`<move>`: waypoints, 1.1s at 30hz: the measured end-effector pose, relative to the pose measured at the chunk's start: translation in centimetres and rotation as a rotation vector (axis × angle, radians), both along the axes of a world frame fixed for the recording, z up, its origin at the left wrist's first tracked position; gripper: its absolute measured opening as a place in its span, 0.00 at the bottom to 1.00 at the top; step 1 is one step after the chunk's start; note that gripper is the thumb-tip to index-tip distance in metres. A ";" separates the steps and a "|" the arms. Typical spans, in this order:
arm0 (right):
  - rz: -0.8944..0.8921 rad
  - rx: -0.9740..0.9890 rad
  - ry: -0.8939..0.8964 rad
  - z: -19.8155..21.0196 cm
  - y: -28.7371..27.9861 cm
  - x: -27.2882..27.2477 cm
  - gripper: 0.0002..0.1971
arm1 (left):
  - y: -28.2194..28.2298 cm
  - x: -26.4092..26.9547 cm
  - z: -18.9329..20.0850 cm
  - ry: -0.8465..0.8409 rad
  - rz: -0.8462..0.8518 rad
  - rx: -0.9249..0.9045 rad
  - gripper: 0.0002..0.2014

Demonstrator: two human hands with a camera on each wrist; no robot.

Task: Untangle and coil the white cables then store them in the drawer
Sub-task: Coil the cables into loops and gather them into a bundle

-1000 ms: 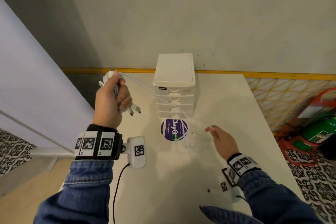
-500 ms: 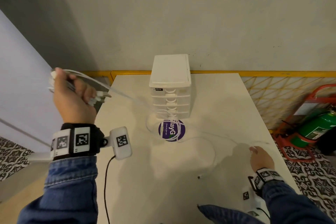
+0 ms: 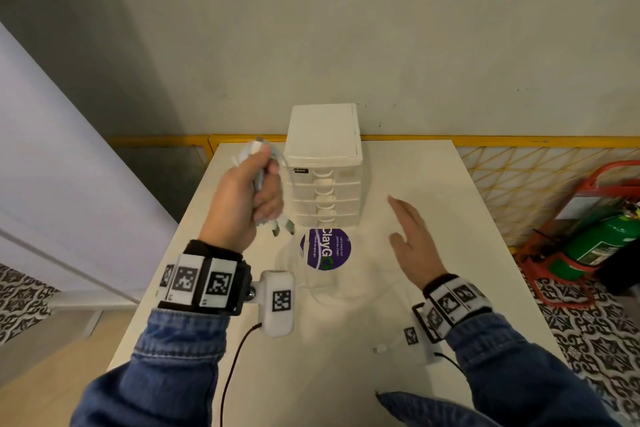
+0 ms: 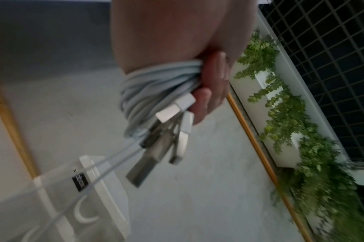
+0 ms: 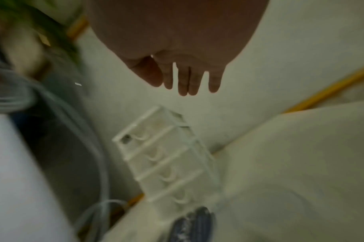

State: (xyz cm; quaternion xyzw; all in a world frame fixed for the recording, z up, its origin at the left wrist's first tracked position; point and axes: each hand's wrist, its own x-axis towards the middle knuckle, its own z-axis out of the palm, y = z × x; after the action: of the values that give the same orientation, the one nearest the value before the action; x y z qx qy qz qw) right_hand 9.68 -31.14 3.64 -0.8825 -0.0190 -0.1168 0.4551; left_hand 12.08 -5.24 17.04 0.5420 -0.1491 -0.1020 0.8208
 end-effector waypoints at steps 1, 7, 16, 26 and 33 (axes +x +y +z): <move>0.066 0.025 -0.044 1.3 1.6 0.3 0.33 | -0.7 -0.3 0.1 0.009 -0.073 0.035 0.17; 0.310 0.291 -0.114 6.7 7.5 1.7 0.25 | -3.3 -2.0 0.4 -0.007 -0.447 0.037 0.17; 0.245 0.261 0.112 0.5 8.3 -0.8 0.09 | -1.7 -0.5 2.1 -0.080 -0.216 -0.503 0.23; 0.526 -0.003 0.160 1.1 6.9 -2.1 0.14 | -1.3 1.5 -1.1 -0.101 0.652 -0.128 0.17; 0.511 -0.041 -0.162 7.6 6.7 -1.5 0.12 | -2.1 0.9 -4.4 -0.286 0.207 0.855 0.23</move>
State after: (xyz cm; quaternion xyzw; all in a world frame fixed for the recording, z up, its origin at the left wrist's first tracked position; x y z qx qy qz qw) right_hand 8.13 -24.44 11.24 -0.8458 -0.2799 -0.0680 0.4490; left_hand 13.01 -7.33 12.63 0.8524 -0.1505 0.0038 0.5007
